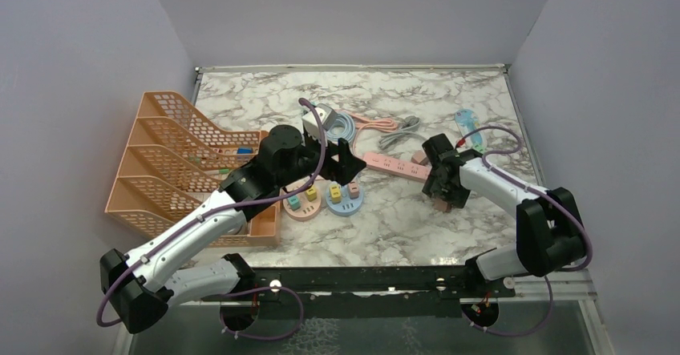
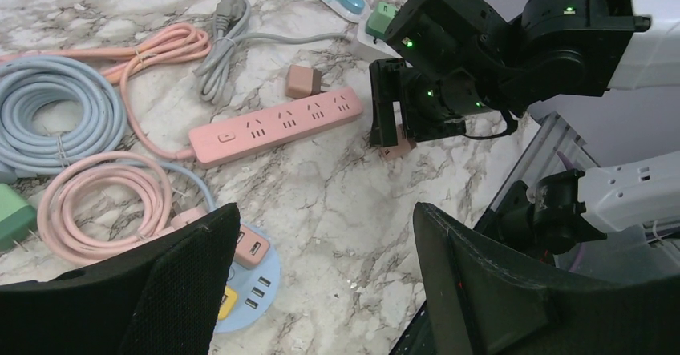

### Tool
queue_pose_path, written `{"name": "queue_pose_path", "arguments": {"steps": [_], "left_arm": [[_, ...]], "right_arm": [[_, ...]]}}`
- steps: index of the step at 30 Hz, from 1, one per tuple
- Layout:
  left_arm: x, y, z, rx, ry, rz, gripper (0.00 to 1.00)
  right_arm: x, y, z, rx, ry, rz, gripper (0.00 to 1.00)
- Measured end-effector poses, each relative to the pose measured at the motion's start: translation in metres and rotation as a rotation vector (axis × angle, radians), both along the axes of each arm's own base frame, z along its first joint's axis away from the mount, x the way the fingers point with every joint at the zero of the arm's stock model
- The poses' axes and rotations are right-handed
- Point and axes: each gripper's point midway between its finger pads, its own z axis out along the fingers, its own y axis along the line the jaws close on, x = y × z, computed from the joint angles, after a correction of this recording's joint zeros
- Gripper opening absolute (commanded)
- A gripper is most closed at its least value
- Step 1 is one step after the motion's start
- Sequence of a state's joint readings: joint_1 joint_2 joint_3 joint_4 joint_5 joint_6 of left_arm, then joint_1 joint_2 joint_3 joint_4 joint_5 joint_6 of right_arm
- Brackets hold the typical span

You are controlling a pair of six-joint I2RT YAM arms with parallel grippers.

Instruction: Insert the plug

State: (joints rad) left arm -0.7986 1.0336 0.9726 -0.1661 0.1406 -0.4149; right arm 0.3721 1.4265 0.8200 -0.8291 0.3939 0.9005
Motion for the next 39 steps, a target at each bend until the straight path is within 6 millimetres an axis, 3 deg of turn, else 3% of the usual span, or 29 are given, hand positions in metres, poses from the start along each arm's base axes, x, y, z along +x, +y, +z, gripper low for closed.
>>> {"name": "queue_pose_path", "arguments": {"steps": [9,17,26,31,39], "left_arm": [[0.001,-0.003,-0.006,0.005,0.024,-0.002,0.81],[0.003,-0.004,-0.010,0.010,0.030,0.002,0.81],[0.008,-0.006,-0.027,0.002,0.028,0.022,0.83],[0.008,-0.007,-0.056,0.017,0.011,0.007,0.83],[0.001,-0.027,-0.078,-0.003,-0.112,-0.150,0.83]], "right_arm": [[0.003,0.006,-0.016,0.032,0.032,0.065,0.45],[0.006,0.016,-0.009,0.091,0.010,0.140,0.32],[0.022,0.063,0.034,0.331,-0.160,0.310,0.31],[0.025,0.102,0.061,0.547,-0.228,0.385,0.31],[0.019,0.167,0.127,0.934,-0.347,0.618,0.32]]}}
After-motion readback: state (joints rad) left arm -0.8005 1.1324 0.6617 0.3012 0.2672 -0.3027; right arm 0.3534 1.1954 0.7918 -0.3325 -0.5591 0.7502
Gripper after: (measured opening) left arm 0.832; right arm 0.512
